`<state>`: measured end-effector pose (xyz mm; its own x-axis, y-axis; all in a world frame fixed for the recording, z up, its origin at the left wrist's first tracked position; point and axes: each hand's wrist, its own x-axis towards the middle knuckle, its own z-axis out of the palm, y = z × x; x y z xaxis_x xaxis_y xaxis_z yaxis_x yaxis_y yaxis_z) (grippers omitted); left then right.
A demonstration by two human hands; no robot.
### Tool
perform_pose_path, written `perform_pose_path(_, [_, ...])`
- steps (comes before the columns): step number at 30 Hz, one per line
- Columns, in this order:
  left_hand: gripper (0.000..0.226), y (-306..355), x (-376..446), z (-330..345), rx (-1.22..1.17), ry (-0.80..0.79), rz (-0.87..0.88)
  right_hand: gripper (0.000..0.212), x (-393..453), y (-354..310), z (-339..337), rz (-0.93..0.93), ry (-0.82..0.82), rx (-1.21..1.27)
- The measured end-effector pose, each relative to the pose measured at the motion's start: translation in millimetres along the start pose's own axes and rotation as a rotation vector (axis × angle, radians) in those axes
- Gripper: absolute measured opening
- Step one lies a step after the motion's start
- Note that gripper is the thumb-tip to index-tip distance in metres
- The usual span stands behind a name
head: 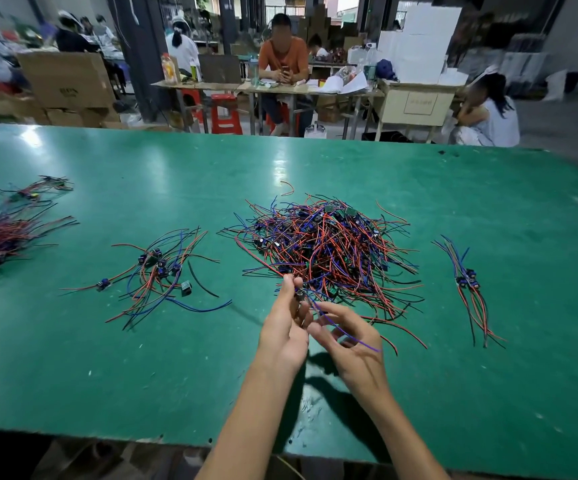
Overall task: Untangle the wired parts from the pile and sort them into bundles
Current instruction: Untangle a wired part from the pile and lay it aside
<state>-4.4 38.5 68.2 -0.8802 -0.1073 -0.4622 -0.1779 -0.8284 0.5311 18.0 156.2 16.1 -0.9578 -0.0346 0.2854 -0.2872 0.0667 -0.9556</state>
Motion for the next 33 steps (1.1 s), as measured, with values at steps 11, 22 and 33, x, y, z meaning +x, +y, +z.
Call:
perform_pose_path(11, [0.042,-20.3,-28.0,-11.6,0.133,-0.107,0.254,0.015,21.0,-38.4,12.3,0.307,0.276,0.317])
perform_pose_path(22, [0.040,26.4,-18.0,-59.8,0.620,-0.301,0.215,0.027,46.9,-55.8,-40.1,0.317,-0.102,0.233])
perform_pose_path(33, [0.018,10.1,-21.3,-20.7,0.888,-0.448,0.192,0.021,31.1,-32.4,-23.1,0.149,0.008,-0.070])
